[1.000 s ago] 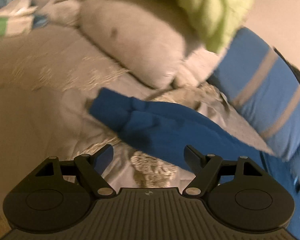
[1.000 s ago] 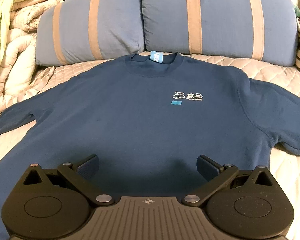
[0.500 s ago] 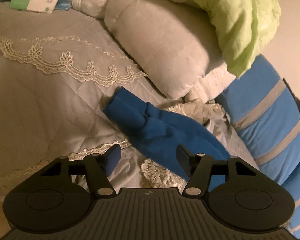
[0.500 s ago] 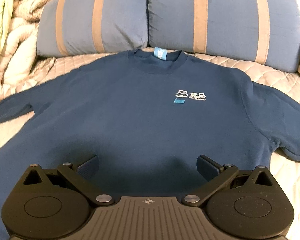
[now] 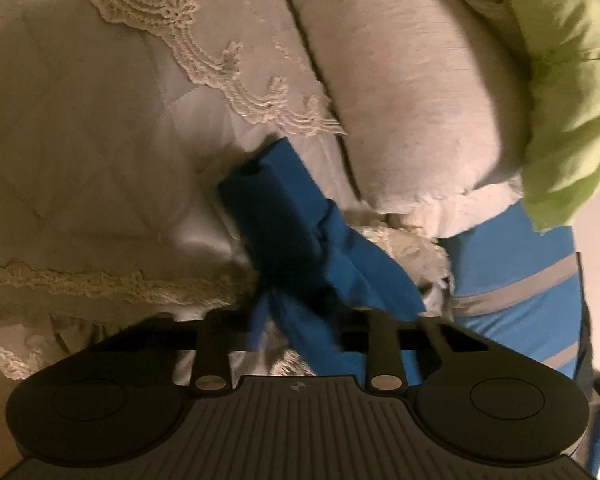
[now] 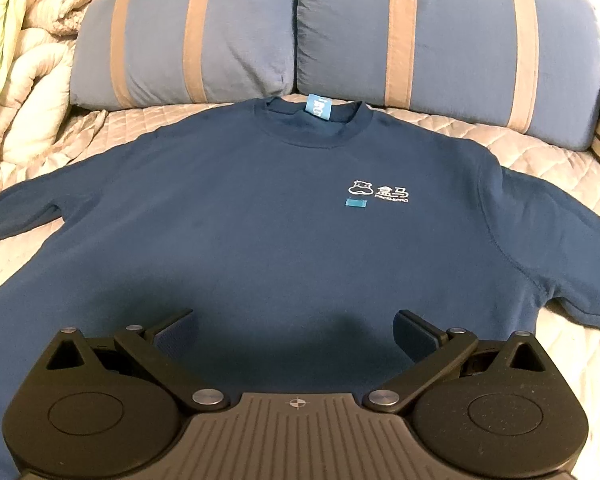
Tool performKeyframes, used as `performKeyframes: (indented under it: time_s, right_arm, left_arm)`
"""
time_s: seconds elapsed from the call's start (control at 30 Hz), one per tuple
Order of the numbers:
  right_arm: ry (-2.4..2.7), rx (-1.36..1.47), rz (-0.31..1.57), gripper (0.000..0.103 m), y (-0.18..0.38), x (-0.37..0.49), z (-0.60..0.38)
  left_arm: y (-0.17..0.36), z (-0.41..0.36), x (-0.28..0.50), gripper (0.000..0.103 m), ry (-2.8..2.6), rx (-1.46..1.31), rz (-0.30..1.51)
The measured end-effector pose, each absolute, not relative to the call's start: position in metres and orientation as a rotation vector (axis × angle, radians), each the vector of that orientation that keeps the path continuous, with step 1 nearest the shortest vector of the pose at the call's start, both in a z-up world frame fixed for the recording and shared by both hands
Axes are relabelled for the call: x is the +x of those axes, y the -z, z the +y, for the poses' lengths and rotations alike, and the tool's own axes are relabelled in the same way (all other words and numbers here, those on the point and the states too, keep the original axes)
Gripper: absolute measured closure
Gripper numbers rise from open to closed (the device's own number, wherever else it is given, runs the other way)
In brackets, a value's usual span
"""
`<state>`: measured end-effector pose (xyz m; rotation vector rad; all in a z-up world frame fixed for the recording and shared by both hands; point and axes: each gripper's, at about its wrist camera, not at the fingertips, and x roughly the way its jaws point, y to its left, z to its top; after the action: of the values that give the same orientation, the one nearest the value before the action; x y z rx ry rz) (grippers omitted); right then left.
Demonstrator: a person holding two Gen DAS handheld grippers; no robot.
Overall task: Fold clothes
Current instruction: 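Grasp the sleeve cuff again with the left gripper, then lift the cuff with the left gripper and carry it across the sweatshirt body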
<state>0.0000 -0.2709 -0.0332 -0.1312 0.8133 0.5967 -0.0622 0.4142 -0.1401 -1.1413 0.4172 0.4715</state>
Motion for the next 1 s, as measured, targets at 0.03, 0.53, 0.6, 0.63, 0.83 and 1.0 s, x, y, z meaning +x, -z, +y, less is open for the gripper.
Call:
performKeyframes:
  time_s: [0.03, 0.53, 0.6, 0.63, 0.83, 1.0]
  right_arm:
    - [-0.597, -0.131, 0.813, 0.000, 0.033, 0.000, -0.271]
    - [-0.608, -0.102, 0.804, 0.000, 0.034, 0.001, -0.276]
    - [-0.611, -0.097, 0.808, 0.000, 0.035, 0.002, -0.276]
    - [-0.612, -0.095, 0.810, 0.000, 0.035, 0.002, -0.276]
    - [-0.618, -0.089, 0.816, 0.000, 0.034, 0.003, -0.277]
    - [-0.619, -0.088, 0.817, 0.000, 0.033, 0.002, -0.276]
  left_arm:
    - [0.139, 0.415, -0.062, 0.086, -0.475, -1.141, 0.430]
    - [0.019, 0.408, -0.016, 0.094, -0.430, -0.756, 0.552]
    - [0.005, 0.396, -0.007, 0.095, -0.426, -0.666, 0.554]
    - [0.001, 0.390, -0.004, 0.095, -0.422, -0.636, 0.550]
    - [-0.016, 0.357, 0.007, 0.095, -0.397, -0.520, 0.521]
    - [-0.030, 0.334, 0.016, 0.095, -0.369, -0.451, 0.502]
